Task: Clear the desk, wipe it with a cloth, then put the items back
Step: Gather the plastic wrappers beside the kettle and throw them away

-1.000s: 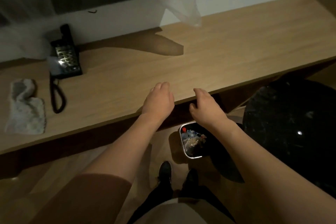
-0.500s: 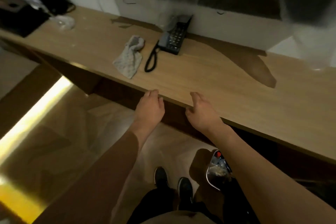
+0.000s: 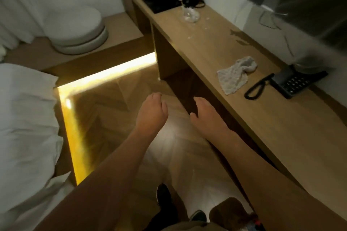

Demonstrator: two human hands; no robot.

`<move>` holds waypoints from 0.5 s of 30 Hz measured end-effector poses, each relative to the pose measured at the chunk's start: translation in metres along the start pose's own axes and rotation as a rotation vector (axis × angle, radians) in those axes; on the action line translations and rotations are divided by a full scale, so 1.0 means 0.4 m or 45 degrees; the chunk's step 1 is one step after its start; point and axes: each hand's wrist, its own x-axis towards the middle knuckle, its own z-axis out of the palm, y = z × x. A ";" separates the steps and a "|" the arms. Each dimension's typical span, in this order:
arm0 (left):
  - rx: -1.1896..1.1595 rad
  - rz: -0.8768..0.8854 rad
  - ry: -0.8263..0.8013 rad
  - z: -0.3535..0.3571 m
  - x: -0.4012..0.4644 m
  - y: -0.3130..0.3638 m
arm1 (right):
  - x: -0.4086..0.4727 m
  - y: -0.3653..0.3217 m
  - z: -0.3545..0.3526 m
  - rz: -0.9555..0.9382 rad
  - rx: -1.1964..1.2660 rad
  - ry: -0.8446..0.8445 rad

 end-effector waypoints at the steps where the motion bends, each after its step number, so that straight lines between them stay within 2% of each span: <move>1: -0.006 -0.026 0.026 -0.024 0.017 -0.034 | 0.025 -0.036 0.015 -0.041 -0.003 -0.009; 7: -0.044 -0.174 0.146 -0.147 0.121 -0.195 | 0.167 -0.213 0.077 -0.142 -0.043 -0.049; 15: -0.010 -0.235 0.159 -0.230 0.305 -0.318 | 0.357 -0.348 0.137 -0.218 -0.033 -0.109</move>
